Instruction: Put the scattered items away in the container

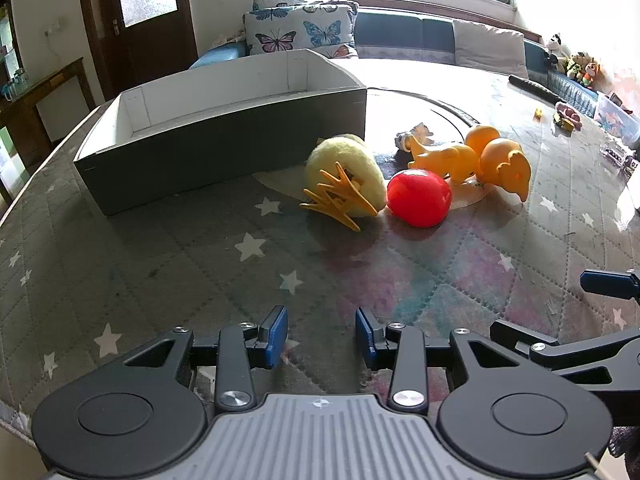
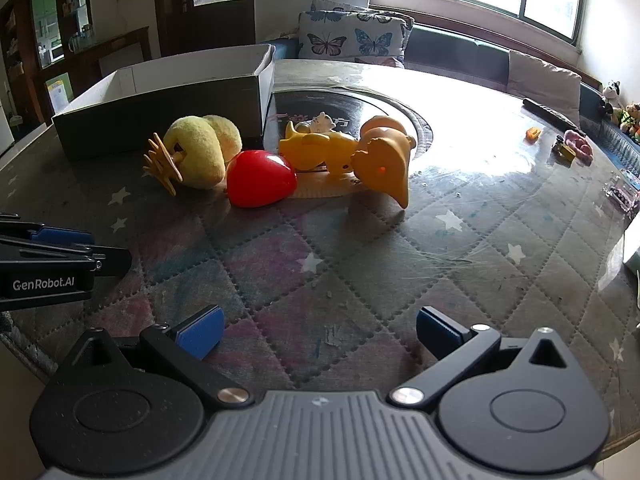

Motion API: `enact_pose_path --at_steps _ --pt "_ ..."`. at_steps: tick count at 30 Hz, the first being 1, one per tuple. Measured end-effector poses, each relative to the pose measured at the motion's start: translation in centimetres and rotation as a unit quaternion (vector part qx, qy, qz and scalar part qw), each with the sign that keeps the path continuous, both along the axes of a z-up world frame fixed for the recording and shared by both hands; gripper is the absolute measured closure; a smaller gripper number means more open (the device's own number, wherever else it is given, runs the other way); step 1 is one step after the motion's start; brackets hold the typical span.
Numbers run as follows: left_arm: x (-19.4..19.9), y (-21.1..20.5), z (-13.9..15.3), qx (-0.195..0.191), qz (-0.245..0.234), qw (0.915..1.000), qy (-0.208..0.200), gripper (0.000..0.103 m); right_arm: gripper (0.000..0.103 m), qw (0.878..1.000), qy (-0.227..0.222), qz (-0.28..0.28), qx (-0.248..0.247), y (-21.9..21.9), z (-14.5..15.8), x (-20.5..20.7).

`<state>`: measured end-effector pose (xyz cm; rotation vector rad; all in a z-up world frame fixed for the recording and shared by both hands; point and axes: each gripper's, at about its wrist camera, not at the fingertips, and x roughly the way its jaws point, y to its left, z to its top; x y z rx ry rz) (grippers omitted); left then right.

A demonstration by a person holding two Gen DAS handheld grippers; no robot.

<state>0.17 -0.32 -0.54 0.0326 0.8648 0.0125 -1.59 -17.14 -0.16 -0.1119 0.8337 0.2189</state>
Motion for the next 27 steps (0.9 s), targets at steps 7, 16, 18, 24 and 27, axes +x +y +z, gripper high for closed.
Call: enact_pose_path --at_steps 7,16,18,24,27 --pt "0.2 -0.1 0.0 0.001 0.002 1.0000 0.003 0.063 0.000 1.000 0.002 0.003 -0.002 0.1 0.1 0.2" --pt "0.5 0.0 0.0 -0.001 0.002 1.0000 0.005 0.063 0.000 1.000 0.005 0.005 -0.001 0.1 0.1 0.4" --pt "0.6 -0.1 0.0 -0.001 0.002 1.0000 0.005 0.063 0.000 1.000 0.005 0.005 -0.001 0.1 0.1 0.4" --pt "0.9 -0.1 0.0 0.000 0.001 1.0000 0.007 0.063 0.000 1.000 0.007 0.006 -0.001 0.1 0.1 0.6" --pt "1.1 -0.2 0.0 0.000 0.000 1.0000 0.008 0.063 0.000 1.000 0.008 0.006 -0.001 0.2 0.2 0.7"
